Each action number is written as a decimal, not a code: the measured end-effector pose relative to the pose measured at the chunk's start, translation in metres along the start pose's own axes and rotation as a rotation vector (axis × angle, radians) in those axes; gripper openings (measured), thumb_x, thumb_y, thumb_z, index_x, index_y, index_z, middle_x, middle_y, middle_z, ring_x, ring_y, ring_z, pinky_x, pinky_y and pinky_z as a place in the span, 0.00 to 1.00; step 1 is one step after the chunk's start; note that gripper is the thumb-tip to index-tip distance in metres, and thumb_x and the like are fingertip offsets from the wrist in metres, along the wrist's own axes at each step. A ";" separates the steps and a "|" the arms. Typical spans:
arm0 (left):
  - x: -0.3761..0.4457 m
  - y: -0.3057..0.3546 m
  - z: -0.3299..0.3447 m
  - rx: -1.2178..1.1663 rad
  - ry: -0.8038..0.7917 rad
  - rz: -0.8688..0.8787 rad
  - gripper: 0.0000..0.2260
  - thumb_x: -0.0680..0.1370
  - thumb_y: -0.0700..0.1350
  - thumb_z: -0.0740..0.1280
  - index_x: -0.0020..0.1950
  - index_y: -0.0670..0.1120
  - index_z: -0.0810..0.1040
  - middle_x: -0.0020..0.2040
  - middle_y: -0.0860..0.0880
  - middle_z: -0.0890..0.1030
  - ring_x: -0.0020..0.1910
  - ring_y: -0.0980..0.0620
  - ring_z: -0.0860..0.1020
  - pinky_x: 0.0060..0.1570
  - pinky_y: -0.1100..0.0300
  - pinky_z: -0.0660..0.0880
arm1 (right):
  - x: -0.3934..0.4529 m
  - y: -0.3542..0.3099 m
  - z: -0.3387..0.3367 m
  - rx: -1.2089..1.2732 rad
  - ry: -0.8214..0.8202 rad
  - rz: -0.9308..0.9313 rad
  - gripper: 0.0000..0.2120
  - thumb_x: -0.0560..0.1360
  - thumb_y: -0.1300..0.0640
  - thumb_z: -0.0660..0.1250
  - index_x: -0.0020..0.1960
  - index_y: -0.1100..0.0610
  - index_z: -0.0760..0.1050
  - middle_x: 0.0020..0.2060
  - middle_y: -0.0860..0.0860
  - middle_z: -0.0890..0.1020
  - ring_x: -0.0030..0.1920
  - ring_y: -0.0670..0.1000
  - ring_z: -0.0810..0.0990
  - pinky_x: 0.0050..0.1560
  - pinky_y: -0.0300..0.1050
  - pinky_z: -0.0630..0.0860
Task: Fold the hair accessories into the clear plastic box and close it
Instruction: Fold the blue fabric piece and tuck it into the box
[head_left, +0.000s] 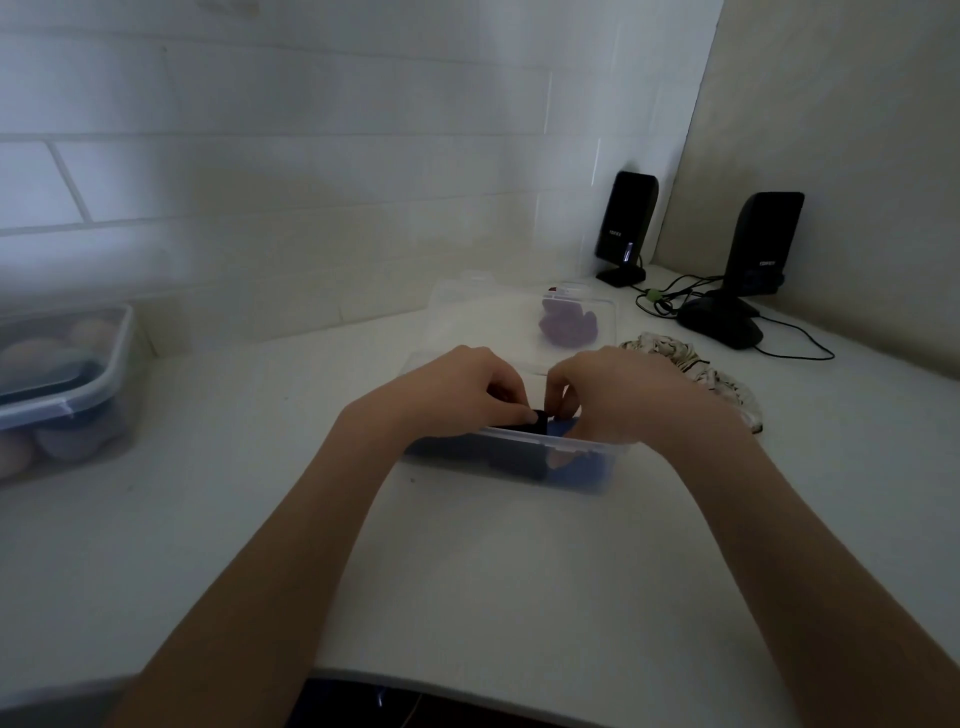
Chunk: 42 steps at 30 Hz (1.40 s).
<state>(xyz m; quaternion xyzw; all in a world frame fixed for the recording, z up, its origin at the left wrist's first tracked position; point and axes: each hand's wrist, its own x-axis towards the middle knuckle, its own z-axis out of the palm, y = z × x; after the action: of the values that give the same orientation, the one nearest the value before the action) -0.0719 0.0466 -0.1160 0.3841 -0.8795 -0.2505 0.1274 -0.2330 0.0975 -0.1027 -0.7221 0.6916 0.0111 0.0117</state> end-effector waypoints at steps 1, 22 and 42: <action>0.000 -0.001 0.000 0.001 -0.003 0.002 0.08 0.75 0.49 0.69 0.48 0.47 0.84 0.46 0.50 0.83 0.45 0.53 0.79 0.54 0.56 0.77 | -0.001 0.000 0.000 -0.011 0.004 -0.004 0.22 0.54 0.34 0.75 0.41 0.41 0.72 0.48 0.40 0.82 0.50 0.48 0.78 0.41 0.41 0.66; 0.000 -0.014 -0.020 -0.137 0.365 0.104 0.04 0.73 0.47 0.70 0.42 0.49 0.84 0.37 0.53 0.84 0.37 0.59 0.80 0.39 0.70 0.75 | -0.008 0.015 -0.009 0.386 0.130 -0.046 0.21 0.64 0.49 0.77 0.55 0.49 0.80 0.41 0.40 0.80 0.41 0.36 0.78 0.40 0.32 0.72; 0.005 -0.052 -0.022 0.076 0.643 -0.280 0.16 0.75 0.54 0.66 0.56 0.47 0.67 0.40 0.49 0.75 0.38 0.49 0.75 0.38 0.56 0.67 | -0.006 0.007 0.002 0.403 -0.034 -0.084 0.17 0.65 0.45 0.75 0.52 0.46 0.82 0.42 0.41 0.85 0.43 0.41 0.82 0.51 0.43 0.79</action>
<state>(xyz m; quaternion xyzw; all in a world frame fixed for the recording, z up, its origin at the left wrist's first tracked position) -0.0339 0.0053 -0.1257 0.5649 -0.7418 -0.0988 0.3478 -0.2406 0.1031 -0.1042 -0.7331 0.6488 -0.1161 0.1680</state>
